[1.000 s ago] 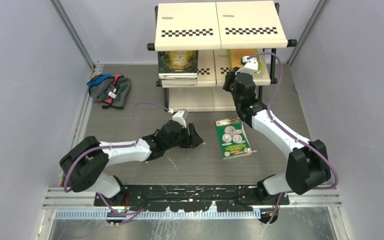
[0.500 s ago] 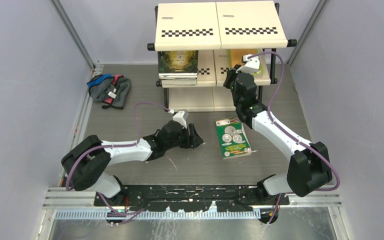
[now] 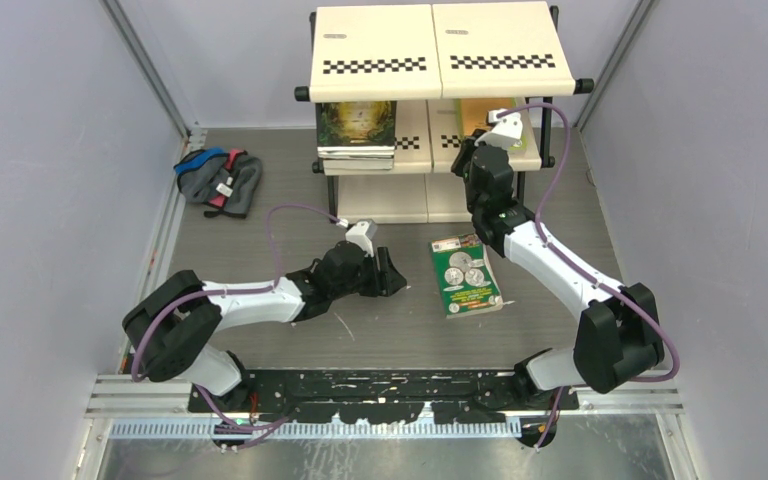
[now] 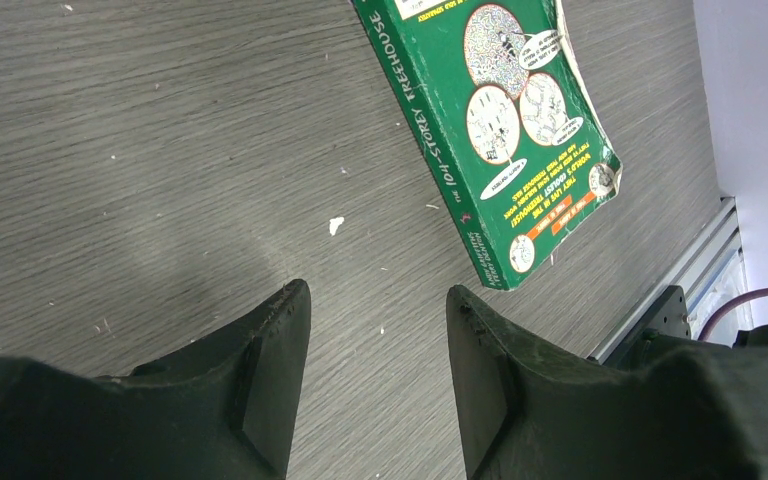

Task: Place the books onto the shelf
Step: Adjust the book on the shelf.

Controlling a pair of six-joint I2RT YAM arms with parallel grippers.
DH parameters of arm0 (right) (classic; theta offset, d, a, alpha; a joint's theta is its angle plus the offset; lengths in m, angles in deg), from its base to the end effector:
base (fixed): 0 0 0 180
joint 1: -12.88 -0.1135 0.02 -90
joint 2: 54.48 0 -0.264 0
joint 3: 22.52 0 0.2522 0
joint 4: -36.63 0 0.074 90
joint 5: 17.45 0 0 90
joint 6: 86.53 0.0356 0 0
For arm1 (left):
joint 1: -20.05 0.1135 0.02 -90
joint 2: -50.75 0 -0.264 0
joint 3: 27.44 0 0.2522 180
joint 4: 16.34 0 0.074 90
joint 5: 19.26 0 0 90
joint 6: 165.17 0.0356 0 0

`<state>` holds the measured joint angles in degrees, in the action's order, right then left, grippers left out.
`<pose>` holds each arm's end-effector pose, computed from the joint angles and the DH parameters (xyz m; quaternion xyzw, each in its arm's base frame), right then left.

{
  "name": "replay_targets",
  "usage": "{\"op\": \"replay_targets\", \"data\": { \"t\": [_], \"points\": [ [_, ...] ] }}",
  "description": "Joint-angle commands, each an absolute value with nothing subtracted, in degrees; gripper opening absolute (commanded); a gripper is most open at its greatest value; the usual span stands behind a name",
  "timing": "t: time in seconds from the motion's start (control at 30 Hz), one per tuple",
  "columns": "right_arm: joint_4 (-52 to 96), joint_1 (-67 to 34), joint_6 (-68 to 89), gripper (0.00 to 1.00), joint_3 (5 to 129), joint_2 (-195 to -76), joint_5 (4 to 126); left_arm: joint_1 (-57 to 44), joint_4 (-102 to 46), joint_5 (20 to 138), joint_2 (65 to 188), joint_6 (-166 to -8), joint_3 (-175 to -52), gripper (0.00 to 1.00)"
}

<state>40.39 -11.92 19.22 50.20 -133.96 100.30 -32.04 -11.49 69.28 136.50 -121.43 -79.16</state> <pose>0.3043 0.1224 0.3379 0.1090 0.7150 0.0684 0.6871 0.1882 -0.2402 0.1822 0.0374 0.8616 -0.3758 0.3392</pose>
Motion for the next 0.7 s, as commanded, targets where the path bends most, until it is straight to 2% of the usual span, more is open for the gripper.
{"op": "replay_targets", "data": {
  "t": [0.0,0.67],
  "points": [
    [41.82,-12.23,17.85,0.01,52.86,-133.27,102.87,-31.67,-8.13,69.36,135.53,-121.4,-79.09,0.53],
    [42.46,-12.24,16.04,0.01,51.97,-132.27,106.19,-31.54,-7.58,69.58,135.74,-121.66,-78.73,0.53]
  ]
}}
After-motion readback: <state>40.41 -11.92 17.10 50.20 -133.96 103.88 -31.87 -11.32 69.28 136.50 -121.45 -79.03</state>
